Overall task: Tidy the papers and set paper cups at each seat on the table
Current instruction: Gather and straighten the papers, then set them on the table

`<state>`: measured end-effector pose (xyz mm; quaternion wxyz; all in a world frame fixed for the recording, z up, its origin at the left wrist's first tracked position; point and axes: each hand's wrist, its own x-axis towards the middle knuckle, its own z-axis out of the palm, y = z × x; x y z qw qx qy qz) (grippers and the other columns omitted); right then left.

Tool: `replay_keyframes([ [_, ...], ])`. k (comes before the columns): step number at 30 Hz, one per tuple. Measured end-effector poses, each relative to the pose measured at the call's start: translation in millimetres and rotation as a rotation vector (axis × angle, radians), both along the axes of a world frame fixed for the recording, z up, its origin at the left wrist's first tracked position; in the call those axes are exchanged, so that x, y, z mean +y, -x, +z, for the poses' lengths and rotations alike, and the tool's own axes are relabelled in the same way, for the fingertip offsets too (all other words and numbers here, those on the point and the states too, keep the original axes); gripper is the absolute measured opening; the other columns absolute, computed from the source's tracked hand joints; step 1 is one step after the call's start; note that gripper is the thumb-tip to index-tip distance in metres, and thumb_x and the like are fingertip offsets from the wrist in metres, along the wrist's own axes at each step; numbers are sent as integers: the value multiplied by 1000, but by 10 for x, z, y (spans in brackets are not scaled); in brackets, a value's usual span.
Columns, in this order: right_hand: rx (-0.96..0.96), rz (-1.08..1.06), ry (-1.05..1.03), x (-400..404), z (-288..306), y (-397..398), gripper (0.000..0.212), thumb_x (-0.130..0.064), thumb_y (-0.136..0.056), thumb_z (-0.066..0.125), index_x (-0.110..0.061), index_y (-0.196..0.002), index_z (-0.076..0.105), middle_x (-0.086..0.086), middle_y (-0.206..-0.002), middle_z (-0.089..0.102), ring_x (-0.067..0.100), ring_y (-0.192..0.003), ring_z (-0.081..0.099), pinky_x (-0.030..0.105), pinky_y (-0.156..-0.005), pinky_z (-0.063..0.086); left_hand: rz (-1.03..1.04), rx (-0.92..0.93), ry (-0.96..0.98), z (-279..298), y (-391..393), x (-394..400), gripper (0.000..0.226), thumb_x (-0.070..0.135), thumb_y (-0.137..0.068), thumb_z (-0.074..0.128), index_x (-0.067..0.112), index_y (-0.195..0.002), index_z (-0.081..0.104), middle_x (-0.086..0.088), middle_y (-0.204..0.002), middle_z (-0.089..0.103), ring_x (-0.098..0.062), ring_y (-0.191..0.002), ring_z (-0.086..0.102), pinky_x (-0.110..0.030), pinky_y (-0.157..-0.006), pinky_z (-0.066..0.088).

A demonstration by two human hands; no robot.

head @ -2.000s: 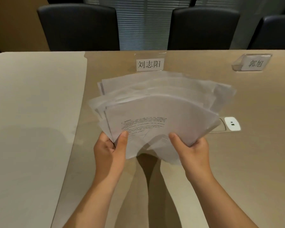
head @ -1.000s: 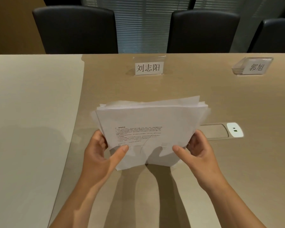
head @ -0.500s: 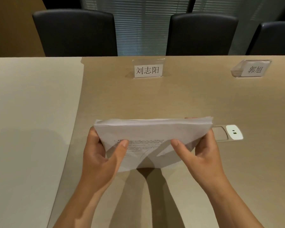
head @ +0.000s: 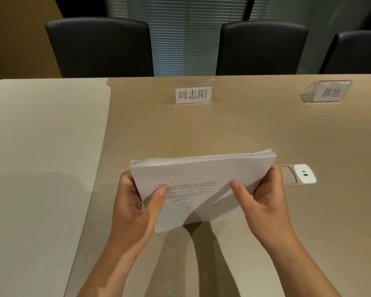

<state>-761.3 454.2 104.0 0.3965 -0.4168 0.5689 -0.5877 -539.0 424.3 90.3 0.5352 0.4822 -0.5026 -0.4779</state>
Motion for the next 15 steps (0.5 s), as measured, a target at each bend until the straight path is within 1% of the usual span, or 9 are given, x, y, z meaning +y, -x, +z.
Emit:
replay_keyframes([
  [1,-21,23,-38,-8,-36,25,47,0,-86,67,-25,-122,49,1,-116,65,16,-111,63,28,-88,53,-14,-2,-17,-28,-19,-7,37,10,-78,73,27,-104,53,13,-98,71,-7,-96,68,-18,-77,54],
  [3,-21,85,-124,-10,-111,51,45,0,-88,66,-29,-120,54,-5,-114,69,13,-111,65,28,-88,53,-73,-19,-69,-64,-25,-6,42,11,-78,73,32,-110,55,8,-109,72,-10,-106,68,-25,-83,55],
  [4,7,104,-153,-9,-142,47,41,0,-90,64,-31,-117,57,-9,-112,71,11,-109,66,26,-85,54,-96,-35,-91,-77,-16,-6,43,6,-83,72,33,-111,55,10,-111,72,-9,-107,68,-23,-83,55],
  [5,36,103,-166,-4,-161,35,38,-1,-92,62,-32,-113,59,-11,-109,72,9,-107,66,24,-83,54,-103,-47,-106,-67,1,-3,43,1,-87,68,33,-111,55,14,-109,73,-5,-106,68,-19,-81,55],
  [7,61,66,-149,6,-168,-4,35,-2,-94,58,-32,-111,60,-14,-107,73,5,-105,67,20,-81,53,-59,-75,-113,-43,26,-8,41,-2,-92,61,35,-109,55,23,-104,73,0,-102,68,-11,-76,53],
  [9,54,41,-104,18,-133,-38,34,0,-94,57,-27,-116,58,-14,-107,72,2,-103,66,15,-80,53,-2,-105,-90,-35,32,-11,41,1,-92,61,38,-107,55,23,-103,72,0,-103,67,-11,-76,53],
  [11,37,29,-57,35,-102,-52,35,2,-93,56,-20,-120,57,-11,-108,72,3,-104,66,14,-82,52,44,-111,-67,-29,25,-6,41,0,-90,63,37,-105,55,22,-100,72,1,-101,67,-11,-76,53],
  [13,21,32,-58,51,-113,-54,39,3,-91,60,-21,-122,56,-9,-110,71,5,-106,66,17,-85,53,43,-91,-76,-65,3,-2,40,-3,-88,65,33,-106,56,19,-102,73,-1,-101,68,-13,-79,54],
  [15,-4,50,-106,60,-166,-45,46,1,-88,65,-28,-122,55,-9,-113,70,8,-109,66,23,-86,55,-8,-93,-100,-128,-19,2,42,-3,-85,68,28,-111,55,11,-108,72,-7,-105,68,-21,-84,56],
])
